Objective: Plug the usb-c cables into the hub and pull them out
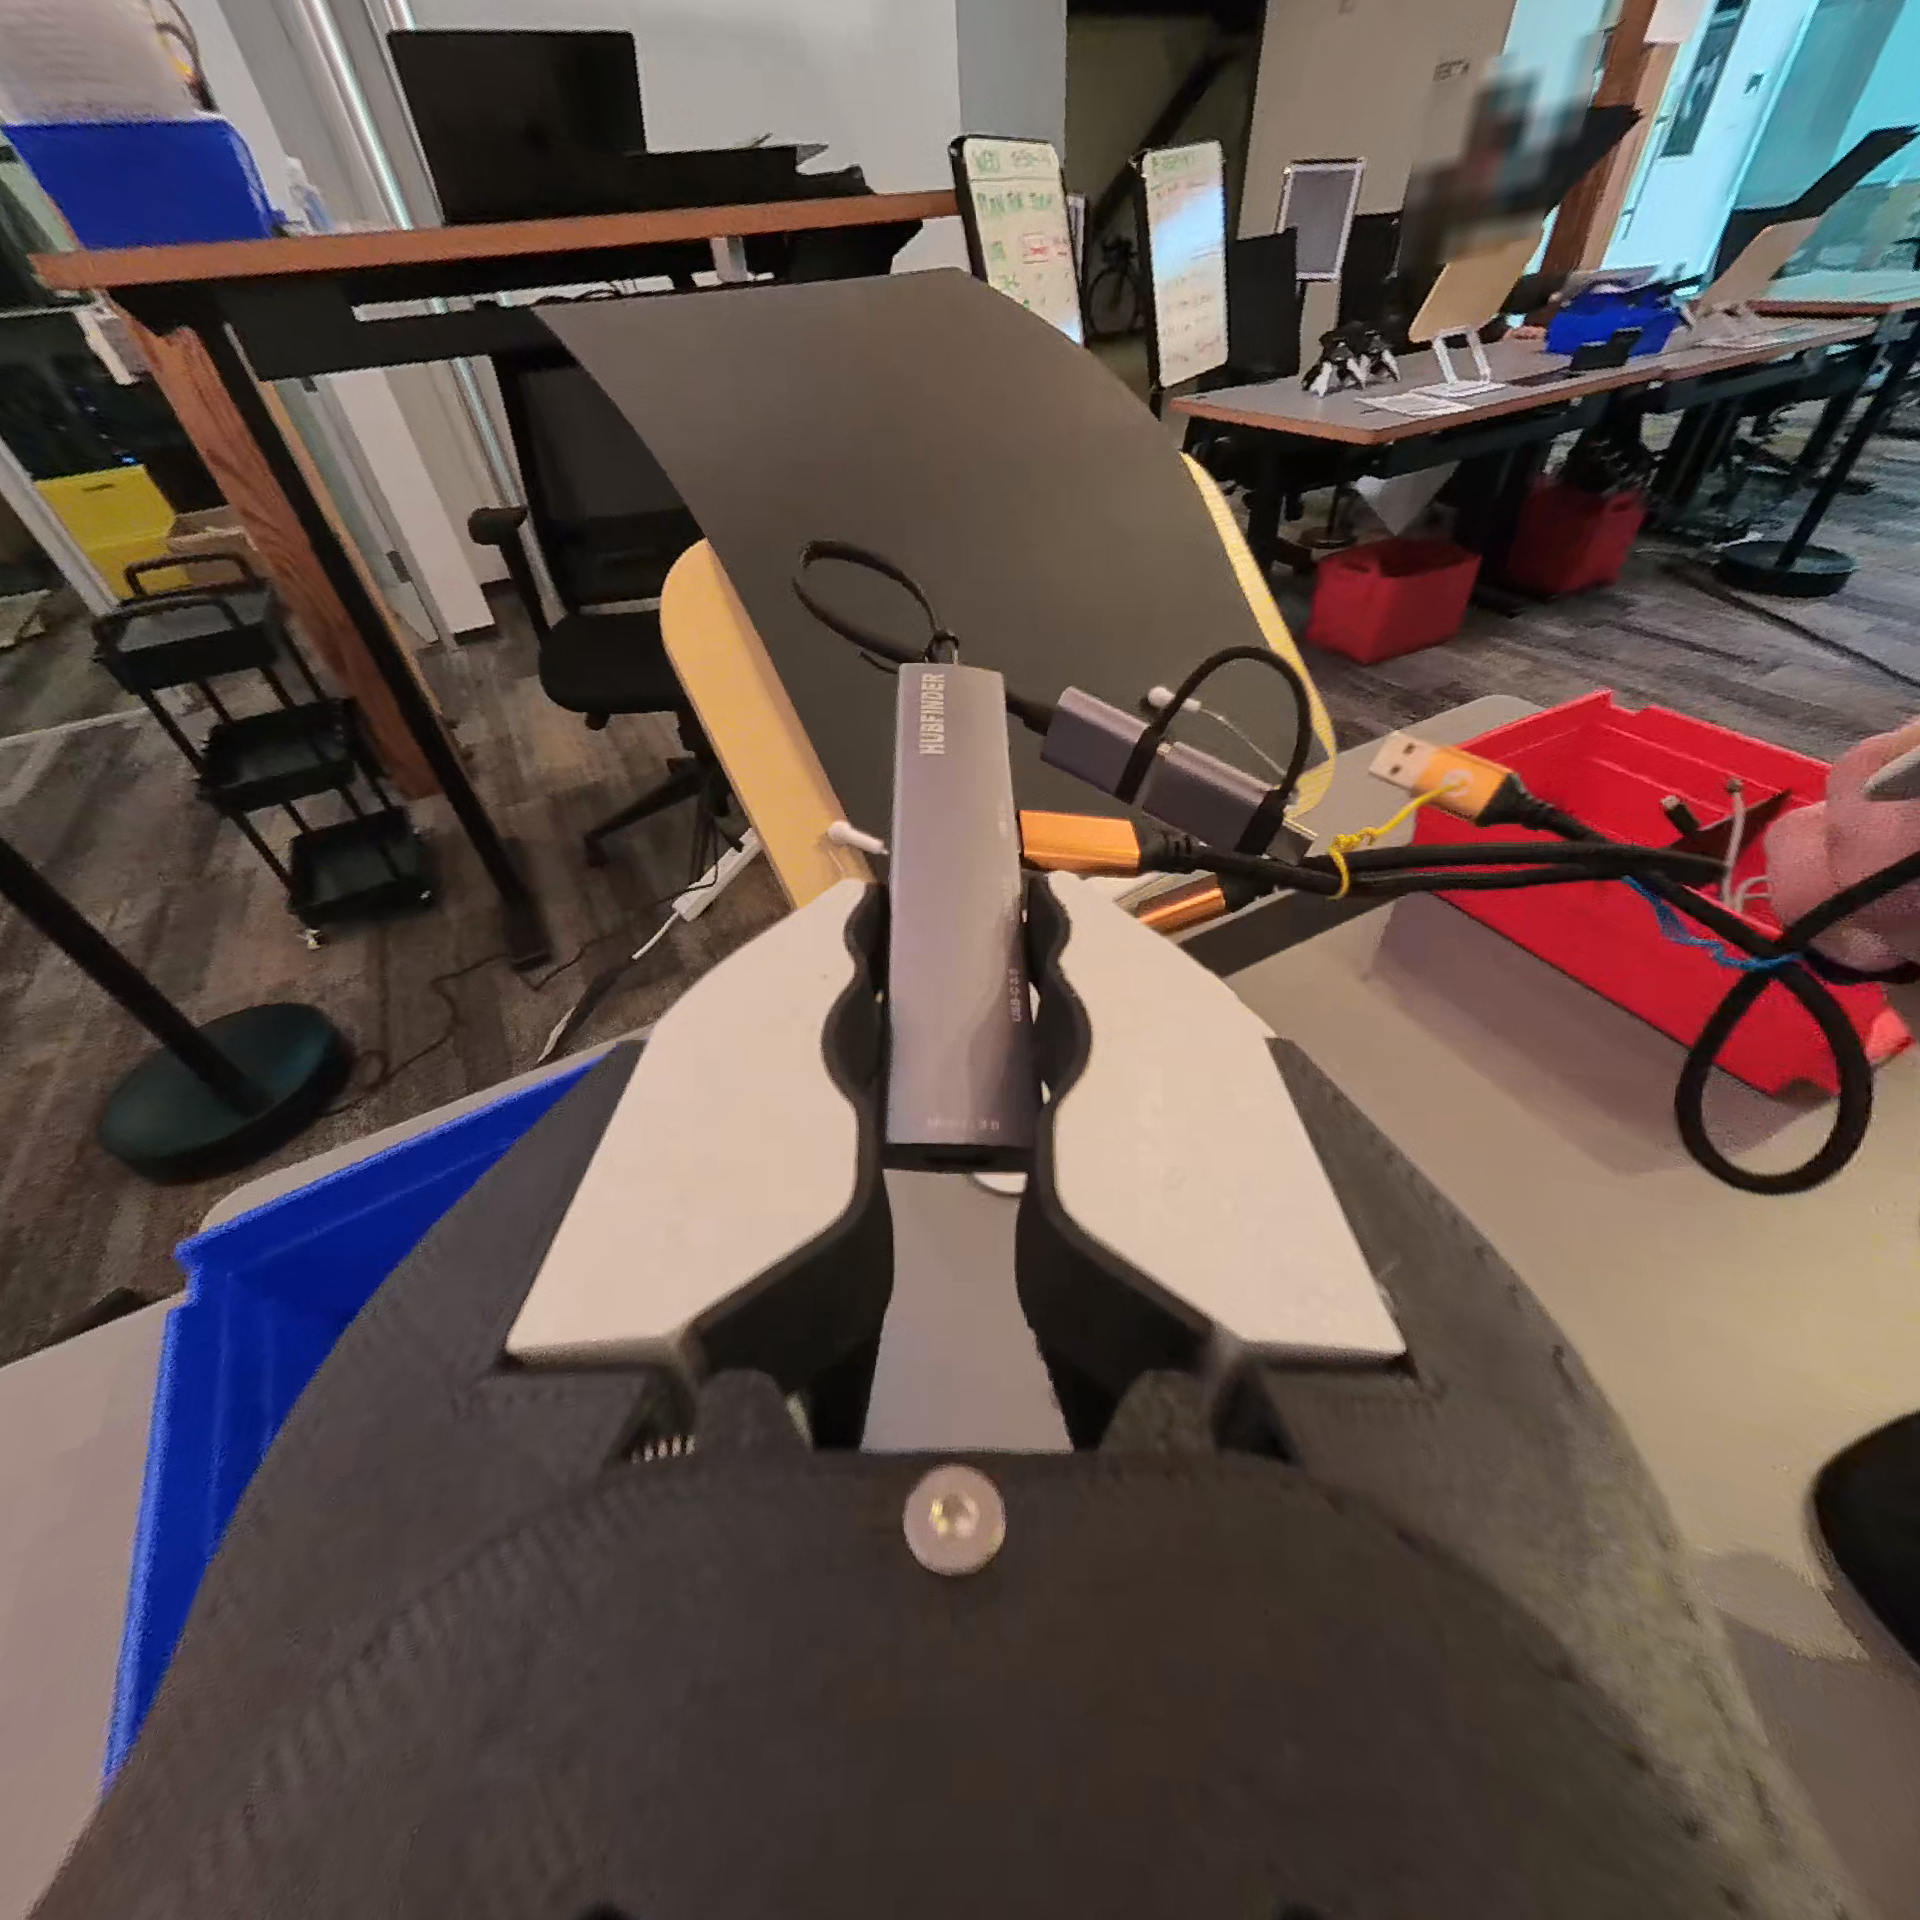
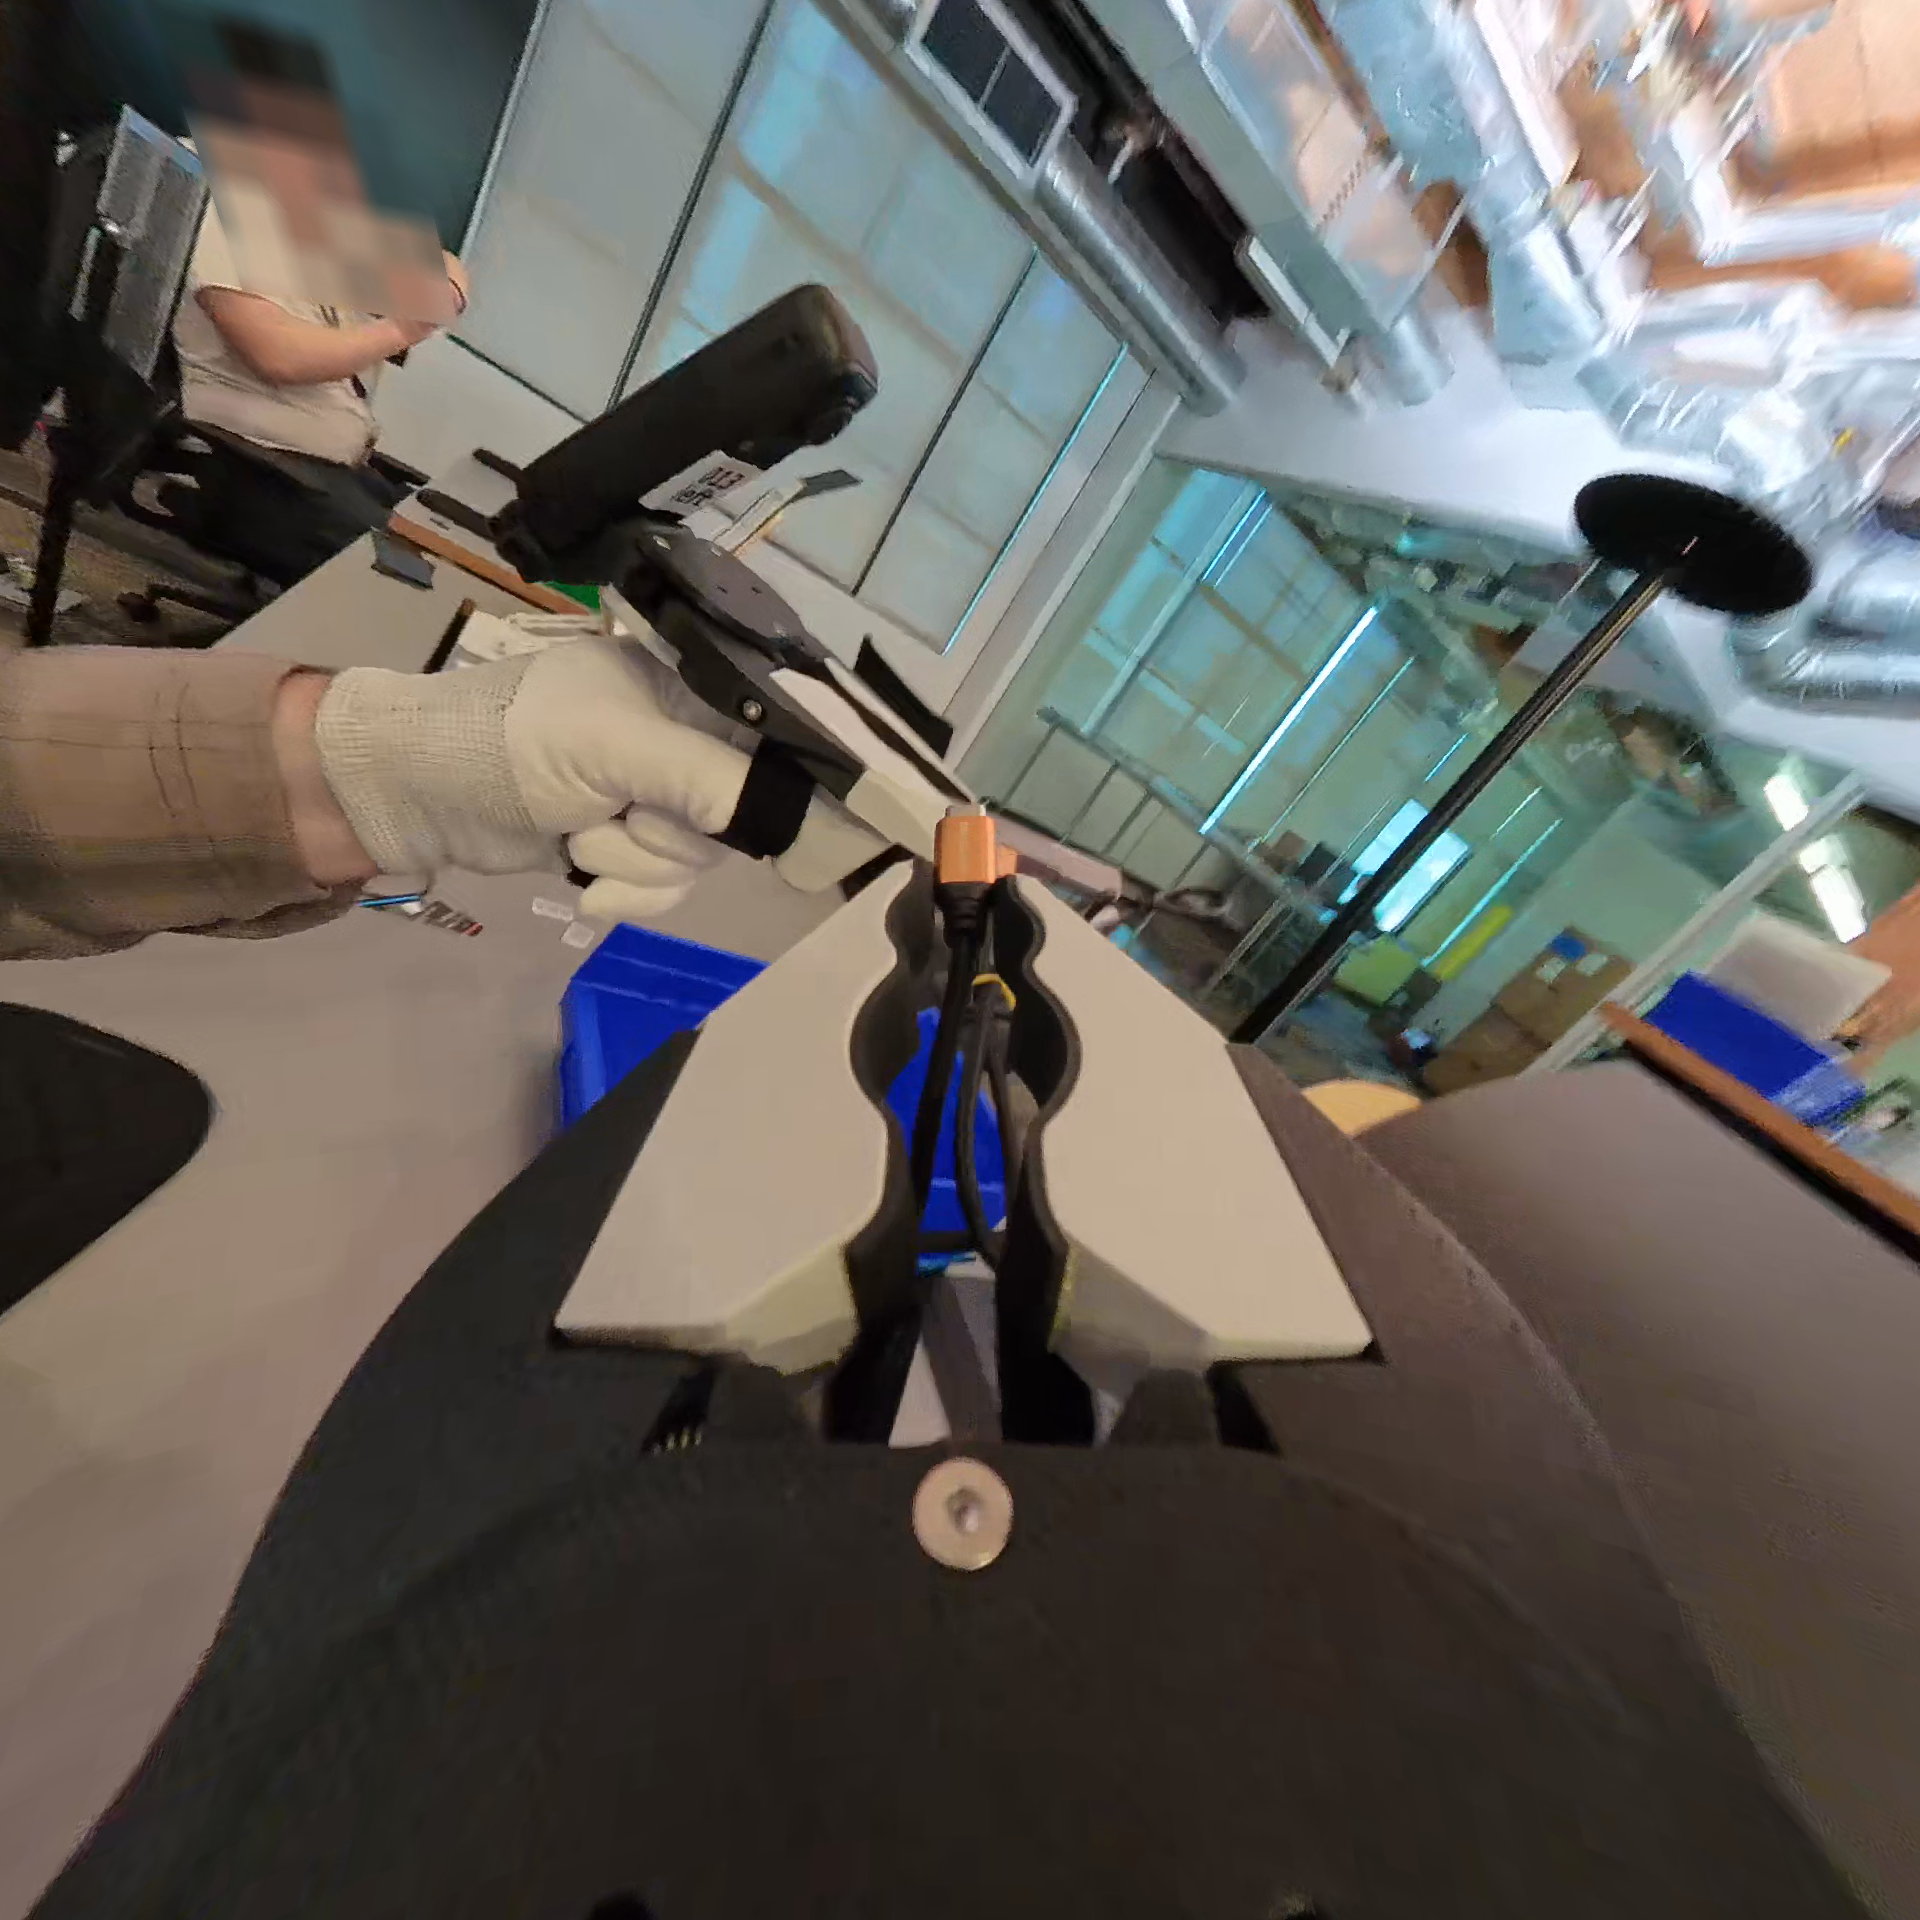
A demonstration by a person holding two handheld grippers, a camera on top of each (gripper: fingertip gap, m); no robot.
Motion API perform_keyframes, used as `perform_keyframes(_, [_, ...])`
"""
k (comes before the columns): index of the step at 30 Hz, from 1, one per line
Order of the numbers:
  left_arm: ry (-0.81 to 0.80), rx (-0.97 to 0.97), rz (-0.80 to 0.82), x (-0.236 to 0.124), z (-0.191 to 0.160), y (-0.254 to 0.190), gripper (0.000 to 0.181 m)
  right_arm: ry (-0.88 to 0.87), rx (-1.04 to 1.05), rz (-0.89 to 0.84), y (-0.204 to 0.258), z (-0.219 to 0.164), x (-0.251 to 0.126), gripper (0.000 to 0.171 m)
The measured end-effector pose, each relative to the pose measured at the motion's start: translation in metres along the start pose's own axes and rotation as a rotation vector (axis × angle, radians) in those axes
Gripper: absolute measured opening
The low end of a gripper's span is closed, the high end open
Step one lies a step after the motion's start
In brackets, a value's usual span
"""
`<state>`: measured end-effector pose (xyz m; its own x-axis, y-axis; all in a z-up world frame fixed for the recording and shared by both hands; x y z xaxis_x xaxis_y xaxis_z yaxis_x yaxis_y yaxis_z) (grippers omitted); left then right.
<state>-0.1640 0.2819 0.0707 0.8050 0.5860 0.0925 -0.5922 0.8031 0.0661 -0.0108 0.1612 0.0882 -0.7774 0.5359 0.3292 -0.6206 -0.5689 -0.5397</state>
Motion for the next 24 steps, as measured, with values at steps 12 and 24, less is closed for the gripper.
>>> perform_keyframes(12, [-0.095,-0.013,-0.114,0.063,-0.008,-0.011,0.026,0.375,0.044,-0.238,-0.09,0.012,-0.134,0.009])
perform_keyframes(24, [-0.095,-0.044,-0.126,0.07,-0.035,-0.011,0.026,0.769,0.275,-0.719,-0.126,-0.066,-0.368,0.009])
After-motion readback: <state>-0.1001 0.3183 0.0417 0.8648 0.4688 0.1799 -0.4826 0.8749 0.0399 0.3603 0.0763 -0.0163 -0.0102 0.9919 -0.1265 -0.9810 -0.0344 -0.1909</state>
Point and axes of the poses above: each gripper's, where its closed fingertips meet, x out along the fingers, z out of its top, y = z × x across the jaws, the point moved 6 cm from there along -x, back along the fingers, and after that the axes turned 14 degrees about -y, right-handed, at the moved point
